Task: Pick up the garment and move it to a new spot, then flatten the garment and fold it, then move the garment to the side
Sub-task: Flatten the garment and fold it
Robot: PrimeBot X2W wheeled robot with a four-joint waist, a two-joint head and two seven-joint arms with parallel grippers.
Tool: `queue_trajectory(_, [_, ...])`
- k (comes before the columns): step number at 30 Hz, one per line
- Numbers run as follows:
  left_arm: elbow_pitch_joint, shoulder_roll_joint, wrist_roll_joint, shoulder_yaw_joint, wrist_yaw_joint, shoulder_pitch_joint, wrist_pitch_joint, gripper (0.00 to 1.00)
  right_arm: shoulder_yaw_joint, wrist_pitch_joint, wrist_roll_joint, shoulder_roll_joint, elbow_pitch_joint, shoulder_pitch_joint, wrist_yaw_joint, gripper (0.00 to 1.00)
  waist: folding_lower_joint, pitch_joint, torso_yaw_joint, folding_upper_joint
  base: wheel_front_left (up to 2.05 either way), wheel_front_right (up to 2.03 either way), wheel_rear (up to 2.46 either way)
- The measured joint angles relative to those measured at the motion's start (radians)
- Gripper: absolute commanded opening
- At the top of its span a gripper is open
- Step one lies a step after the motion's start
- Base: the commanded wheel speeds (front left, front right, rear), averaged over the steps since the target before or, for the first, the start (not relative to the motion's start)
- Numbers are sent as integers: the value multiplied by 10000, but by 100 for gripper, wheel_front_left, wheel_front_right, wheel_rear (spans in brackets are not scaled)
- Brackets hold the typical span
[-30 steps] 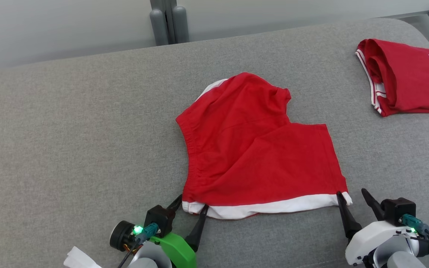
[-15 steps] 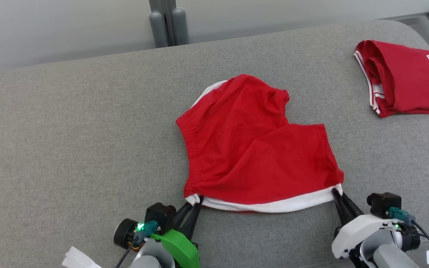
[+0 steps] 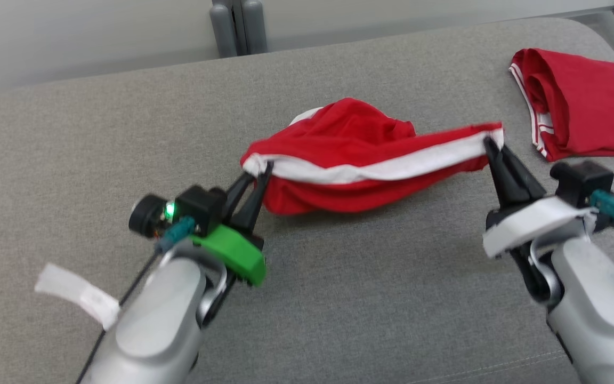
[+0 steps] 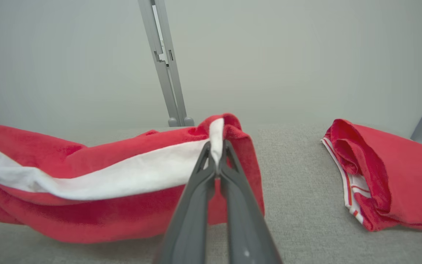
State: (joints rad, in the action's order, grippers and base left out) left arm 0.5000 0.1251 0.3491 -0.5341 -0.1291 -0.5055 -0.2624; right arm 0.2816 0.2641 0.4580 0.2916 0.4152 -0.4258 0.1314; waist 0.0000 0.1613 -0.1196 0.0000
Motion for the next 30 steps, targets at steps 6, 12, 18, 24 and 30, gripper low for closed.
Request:
queue_trajectory(6, [708, 305, 909, -629, 0, -3664, 416, 0, 640, 0, 311, 495, 426, -3123, 0, 0, 0, 703, 40, 0, 0, 0, 0])
queue_trajectory(12, [1845, 426, 1883, -1193, 0, -7503, 978, 0, 1406, 0, 970, 974, 1544, -6782, 0, 0, 1, 1814, 41, 0, 0, 0, 0])
queue_trajectory(18, [2832, 255, 2629, -1628, 0, -10337, 863, 0, 1837, 2, 1455, 1045, 2656, -9642, 0, 0, 2, 2864, 42, 0, 0, 0, 0])
queue_trajectory(24, [3559, 167, 2968, -2150, 0, -12107, 546, 0, 2330, 0, 1689, 1034, 3396, -11308, 0, 0, 2, 3561, -40, 0, 0, 0, 0])
queue_trajectory(30, [4194, 249, 3319, -2598, 0, -12952, 291, 0, 2696, 0, 2011, 1047, 3695, -12086, 0, 0, 2, 3897, -230, 0, 0, 0, 0])
